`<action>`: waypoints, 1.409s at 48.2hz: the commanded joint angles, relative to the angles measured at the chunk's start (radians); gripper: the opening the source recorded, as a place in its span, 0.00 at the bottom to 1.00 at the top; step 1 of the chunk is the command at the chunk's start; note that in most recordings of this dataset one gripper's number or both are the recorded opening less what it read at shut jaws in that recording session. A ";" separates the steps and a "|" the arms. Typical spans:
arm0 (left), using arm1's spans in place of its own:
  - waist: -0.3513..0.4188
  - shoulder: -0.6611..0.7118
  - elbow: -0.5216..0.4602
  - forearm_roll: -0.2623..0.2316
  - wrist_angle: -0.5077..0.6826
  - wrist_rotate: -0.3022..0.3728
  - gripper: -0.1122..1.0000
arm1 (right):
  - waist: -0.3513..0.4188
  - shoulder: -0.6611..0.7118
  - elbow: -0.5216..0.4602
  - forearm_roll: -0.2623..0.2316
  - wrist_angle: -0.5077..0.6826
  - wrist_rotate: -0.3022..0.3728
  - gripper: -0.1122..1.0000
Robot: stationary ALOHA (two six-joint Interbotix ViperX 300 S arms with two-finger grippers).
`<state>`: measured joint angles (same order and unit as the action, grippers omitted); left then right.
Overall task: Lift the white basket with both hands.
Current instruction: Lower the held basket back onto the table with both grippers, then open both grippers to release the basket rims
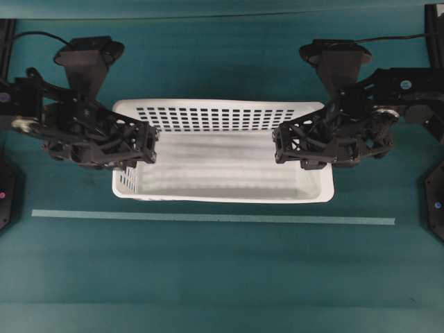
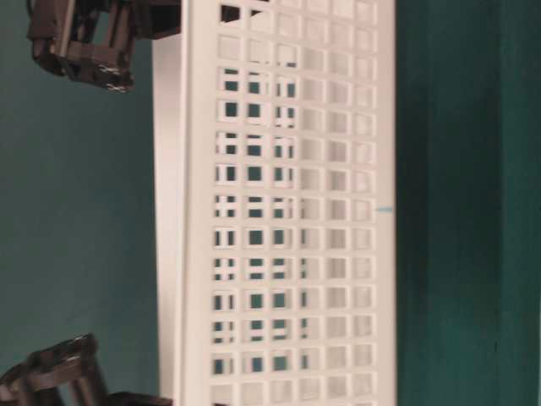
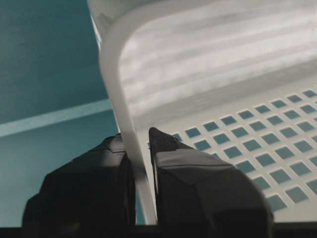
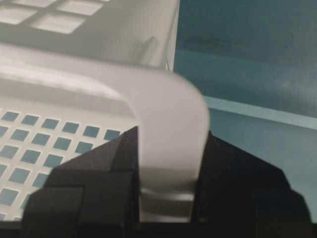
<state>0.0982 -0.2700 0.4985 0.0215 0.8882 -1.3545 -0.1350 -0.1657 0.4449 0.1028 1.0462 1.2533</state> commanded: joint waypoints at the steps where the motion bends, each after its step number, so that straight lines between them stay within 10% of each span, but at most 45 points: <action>1: 0.003 0.025 -0.025 0.005 -0.054 0.011 0.14 | 0.015 0.037 -0.012 0.005 -0.041 -0.035 0.26; 68: -0.028 0.118 0.110 0.005 -0.232 -0.018 0.11 | 0.051 0.115 0.118 0.025 -0.256 -0.035 0.26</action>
<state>0.0721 -0.1718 0.6243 0.0199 0.7164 -1.3790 -0.1104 -0.0782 0.5752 0.1243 0.8376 1.2517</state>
